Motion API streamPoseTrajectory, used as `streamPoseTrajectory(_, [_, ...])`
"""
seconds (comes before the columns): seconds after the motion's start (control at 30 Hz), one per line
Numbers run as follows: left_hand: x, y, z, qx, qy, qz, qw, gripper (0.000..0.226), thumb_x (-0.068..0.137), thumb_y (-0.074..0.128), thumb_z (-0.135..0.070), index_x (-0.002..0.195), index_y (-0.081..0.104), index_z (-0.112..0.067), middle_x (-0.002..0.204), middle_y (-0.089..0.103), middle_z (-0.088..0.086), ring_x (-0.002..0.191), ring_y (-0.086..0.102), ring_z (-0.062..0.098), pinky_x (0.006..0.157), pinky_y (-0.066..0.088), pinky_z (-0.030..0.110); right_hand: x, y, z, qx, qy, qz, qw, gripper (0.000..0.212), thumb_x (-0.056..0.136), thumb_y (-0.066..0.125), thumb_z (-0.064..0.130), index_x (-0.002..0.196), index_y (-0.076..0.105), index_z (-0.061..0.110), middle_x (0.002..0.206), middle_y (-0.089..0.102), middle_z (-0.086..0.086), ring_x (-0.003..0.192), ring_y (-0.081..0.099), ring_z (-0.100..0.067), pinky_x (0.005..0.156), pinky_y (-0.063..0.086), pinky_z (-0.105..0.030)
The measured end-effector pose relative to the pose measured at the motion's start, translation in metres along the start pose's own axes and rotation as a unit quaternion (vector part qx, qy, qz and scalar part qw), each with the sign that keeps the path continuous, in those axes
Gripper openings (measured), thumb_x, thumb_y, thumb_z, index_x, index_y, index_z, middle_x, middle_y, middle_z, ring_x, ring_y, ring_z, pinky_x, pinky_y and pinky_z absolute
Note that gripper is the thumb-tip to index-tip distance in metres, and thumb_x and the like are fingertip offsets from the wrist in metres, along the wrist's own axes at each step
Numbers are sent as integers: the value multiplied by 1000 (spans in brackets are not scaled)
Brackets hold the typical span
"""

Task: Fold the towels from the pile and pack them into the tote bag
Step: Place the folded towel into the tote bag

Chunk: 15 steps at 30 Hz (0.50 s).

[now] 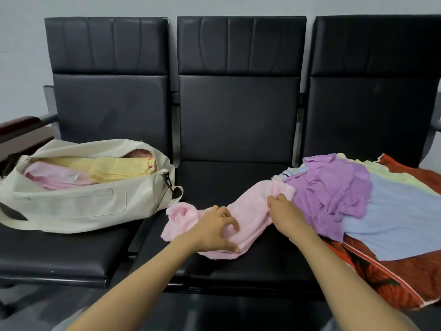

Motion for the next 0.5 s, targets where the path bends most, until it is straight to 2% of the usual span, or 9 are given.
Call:
streamPoseTrajectory(0.1, [5, 3, -5, 8, 34, -37, 999, 35, 80, 71, -45, 108, 69, -24, 116, 48, -5, 104, 42, 14, 94, 33, 26, 7, -5, -8, 35, 19, -33, 999, 9, 100, 32, 19, 108, 35, 18, 111, 51, -10, 79, 50, -23, 62, 35, -31])
streamPoseTrajectory(0.17, [7, -4, -10, -11, 45, -100, 994, 25, 88, 66, -36, 104, 70, -18, 112, 53, -3, 101, 48, 16, 92, 35, 27, 9, -8, -14, 180, 58, -52, 980, 19, 101, 26, 27, 115, 34, 17, 108, 57, -16, 70, 54, -22, 54, 38, -32])
streamPoseTrajectory(0.23, [7, -22, -12, -124, 6, -171, 977, 17, 93, 59, -30, 100, 65, -15, 101, 59, -4, 93, 53, 16, 85, 41, 29, 7, -20, -14, 358, 55, -74, 929, 17, 102, 28, 29, 108, 36, 16, 85, 65, -19, 60, 61, -26, 54, 49, -39])
streamPoseTrajectory(0.3, [3, -43, -6, -269, -90, -227, 932, 15, 99, 47, -28, 97, 53, -14, 85, 59, -5, 79, 54, 12, 71, 43, 26, -1, -36, -13, 477, 32, -82, 875, 21, 102, 38, 29, 107, 39, 9, 63, 63, -11, 53, 60, -21, 60, 52, -38])
streamPoseTrajectory(0.33, [2, -51, -1, -328, -137, -244, 902, 16, 100, 44, -28, 96, 50, -13, 81, 56, -5, 74, 52, 10, 65, 41, 24, -7, -45, -13, 502, 15, -84, 861, 27, 99, 46, 32, 108, 42, 7, 61, 60, -7, 53, 58, -18, 61, 50, -36])
streamPoseTrajectory(0.37, [1, -56, 4, -384, -173, -251, 871, 16, 100, 43, -27, 96, 49, -13, 80, 53, -5, 71, 49, 9, 63, 39, 23, -11, -50, -15, 495, -1, -78, 865, 32, 95, 54, 36, 107, 45, 7, 65, 58, -5, 56, 55, -16, 60, 48, -33])
streamPoseTrajectory(0.4, [2, -59, 9, -442, -192, -248, 840, 16, 100, 43, -26, 96, 50, -13, 81, 52, -4, 72, 48, 10, 63, 39, 23, -16, -54, -14, 462, -24, -52, 885, 37, 89, 63, 40, 105, 47, 10, 72, 58, -3, 62, 54, -14, 59, 45, -29])
streamPoseTrajectory(0.47, [5, -61, 14, -540, -200, -214, 789, 14, 100, 46, -24, 94, 53, -13, 83, 55, 1, 73, 50, 13, 63, 41, 25, -21, -42, -13, 328, -56, 44, 942, 45, 77, 75, 44, 108, 52, 21, 91, 62, 3, 79, 58, -13, 66, 46, -26])
streamPoseTrajectory(0.5, [5, -61, 14, -565, -192, -187, 780, 13, 99, 49, -23, 93, 54, -13, 83, 58, 2, 73, 52, 13, 64, 42, 25, -21, -32, -16, 255, -58, 93, 961, 46, 76, 76, 43, 111, 54, 24, 101, 62, 5, 88, 58, -13, 73, 48, -27])
Point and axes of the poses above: each hand's wrist, its own x-axis towards the middle knuckle, its own y-axis out of the palm, z = x × y, the point moved 5 cm from there along x, towards the middle knuckle
